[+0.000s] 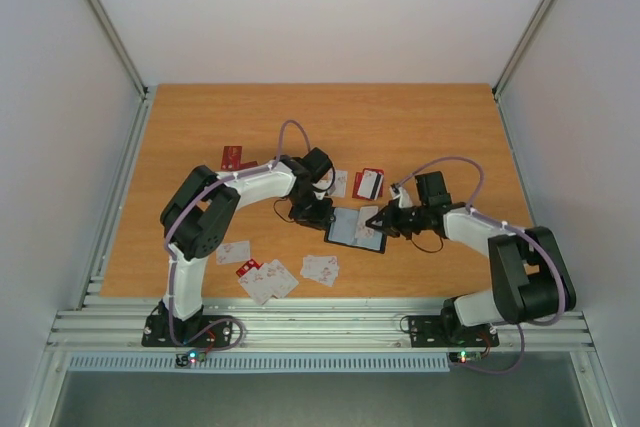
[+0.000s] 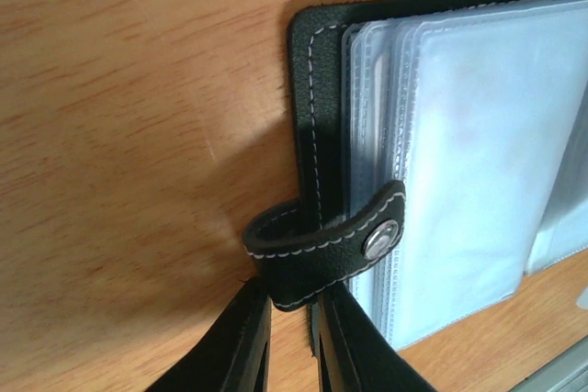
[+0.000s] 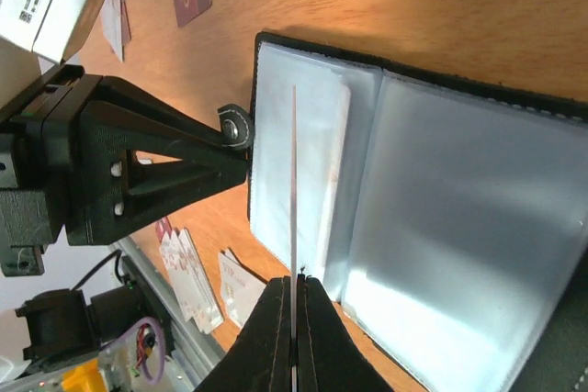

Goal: Put the credit cards into the card holder

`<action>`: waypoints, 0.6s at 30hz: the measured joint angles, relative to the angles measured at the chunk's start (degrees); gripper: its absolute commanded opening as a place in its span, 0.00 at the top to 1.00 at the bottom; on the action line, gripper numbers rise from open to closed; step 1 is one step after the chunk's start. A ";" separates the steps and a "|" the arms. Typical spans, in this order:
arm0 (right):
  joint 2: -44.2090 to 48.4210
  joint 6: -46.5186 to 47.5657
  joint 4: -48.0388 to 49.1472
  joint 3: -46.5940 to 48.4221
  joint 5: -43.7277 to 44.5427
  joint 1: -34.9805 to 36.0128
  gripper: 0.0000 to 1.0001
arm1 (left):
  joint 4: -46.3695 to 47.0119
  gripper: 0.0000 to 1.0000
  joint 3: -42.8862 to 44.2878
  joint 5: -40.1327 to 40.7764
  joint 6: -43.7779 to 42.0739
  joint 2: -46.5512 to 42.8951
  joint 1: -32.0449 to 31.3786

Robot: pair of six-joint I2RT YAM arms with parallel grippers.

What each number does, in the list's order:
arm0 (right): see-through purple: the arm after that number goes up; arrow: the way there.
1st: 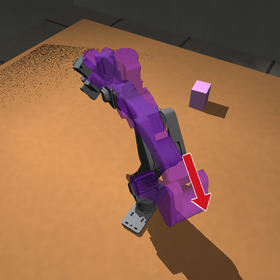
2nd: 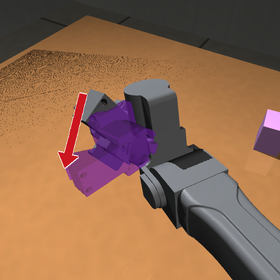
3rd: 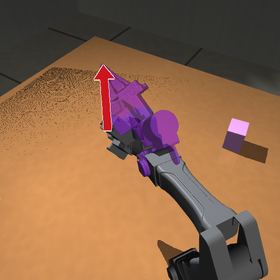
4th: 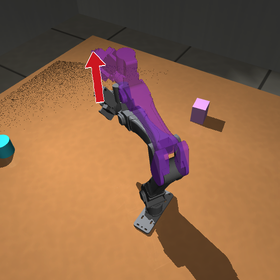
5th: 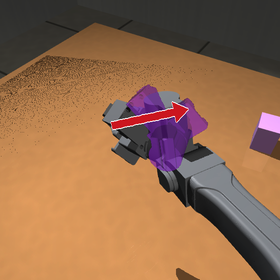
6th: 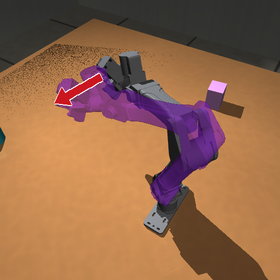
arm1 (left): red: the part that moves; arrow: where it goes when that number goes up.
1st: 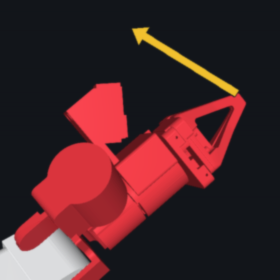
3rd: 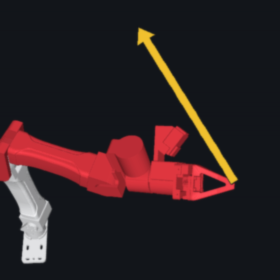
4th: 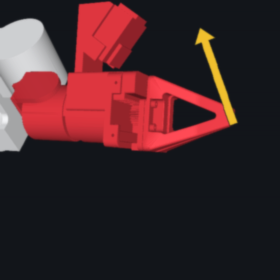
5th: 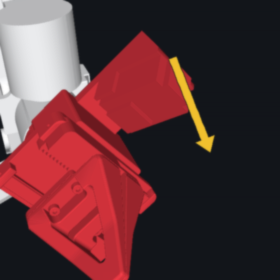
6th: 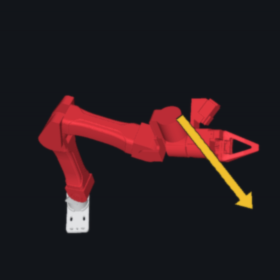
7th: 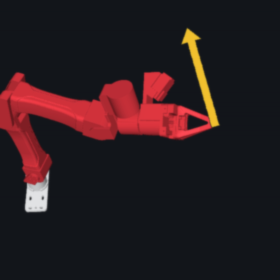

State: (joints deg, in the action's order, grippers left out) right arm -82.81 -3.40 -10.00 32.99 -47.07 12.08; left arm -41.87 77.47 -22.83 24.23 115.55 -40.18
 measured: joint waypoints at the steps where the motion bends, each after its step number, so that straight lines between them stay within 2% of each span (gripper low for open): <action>1: 1.33 -0.52 0.70 -0.96 0.46 0.00 0.99 | -0.11 0.83 0.07 0.35 -0.09 0.00 -0.02; 9: 5.38 -5.38 6.88 -7.52 5.81 0.00 0.99 | -0.24 0.83 0.09 0.74 -0.09 -0.02 -0.07; 18: 1.33 -13.57 23.98 -14.16 7.98 0.24 0.99 | -0.24 0.83 0.09 0.61 -0.04 -0.02 -0.04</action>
State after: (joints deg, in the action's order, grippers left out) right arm -81.47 -16.97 13.98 18.83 -39.09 12.32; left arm -42.11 77.56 -22.22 24.18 115.52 -40.23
